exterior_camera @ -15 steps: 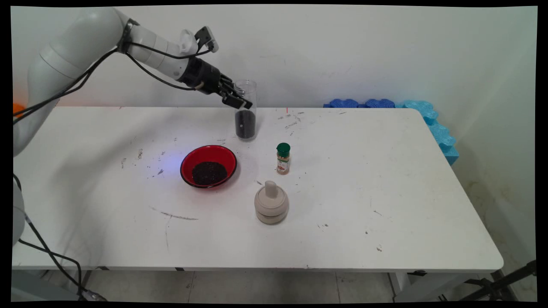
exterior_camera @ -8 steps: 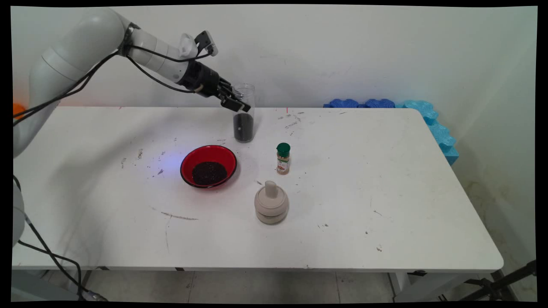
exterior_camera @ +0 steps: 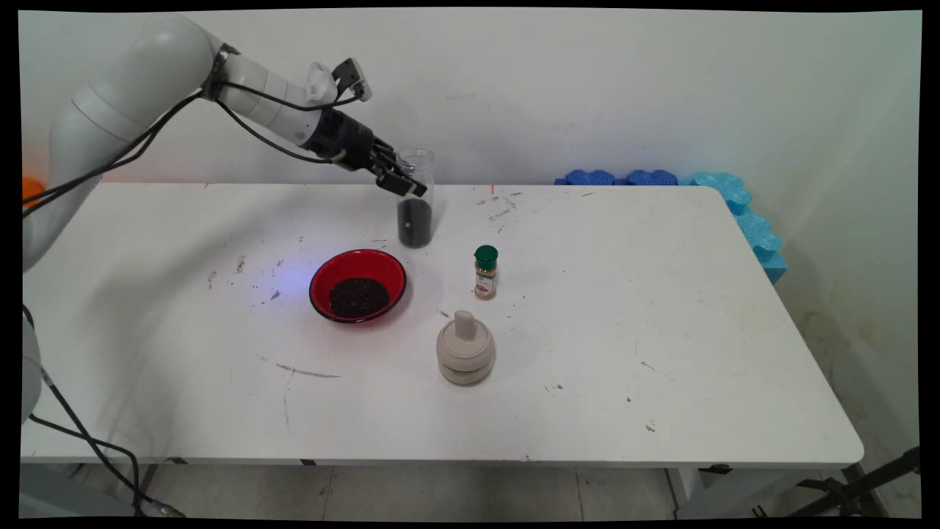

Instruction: Place the picked object on the table

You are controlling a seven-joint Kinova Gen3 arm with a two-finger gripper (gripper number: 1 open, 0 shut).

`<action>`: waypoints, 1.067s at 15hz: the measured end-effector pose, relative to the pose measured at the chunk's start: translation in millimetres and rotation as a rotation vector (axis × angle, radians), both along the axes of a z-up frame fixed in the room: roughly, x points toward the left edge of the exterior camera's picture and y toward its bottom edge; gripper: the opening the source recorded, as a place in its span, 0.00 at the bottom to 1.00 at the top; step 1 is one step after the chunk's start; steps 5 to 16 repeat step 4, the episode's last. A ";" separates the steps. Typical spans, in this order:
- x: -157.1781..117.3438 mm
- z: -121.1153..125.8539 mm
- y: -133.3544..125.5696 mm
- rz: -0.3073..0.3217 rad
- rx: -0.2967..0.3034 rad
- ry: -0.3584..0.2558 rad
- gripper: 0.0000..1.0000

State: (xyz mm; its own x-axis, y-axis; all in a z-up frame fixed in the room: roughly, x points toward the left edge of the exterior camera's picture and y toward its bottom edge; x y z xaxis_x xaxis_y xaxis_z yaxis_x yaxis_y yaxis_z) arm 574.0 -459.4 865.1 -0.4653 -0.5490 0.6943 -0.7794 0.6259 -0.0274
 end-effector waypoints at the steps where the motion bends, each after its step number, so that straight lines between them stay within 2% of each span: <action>1: 0.4 -0.7 0.3 0.000 0.002 0.001 0.00; 2: 0.6 -1.2 0.7 -0.001 0.004 0.001 1.00; 16: 1.5 -2.3 1.9 -0.001 0.008 0.003 1.00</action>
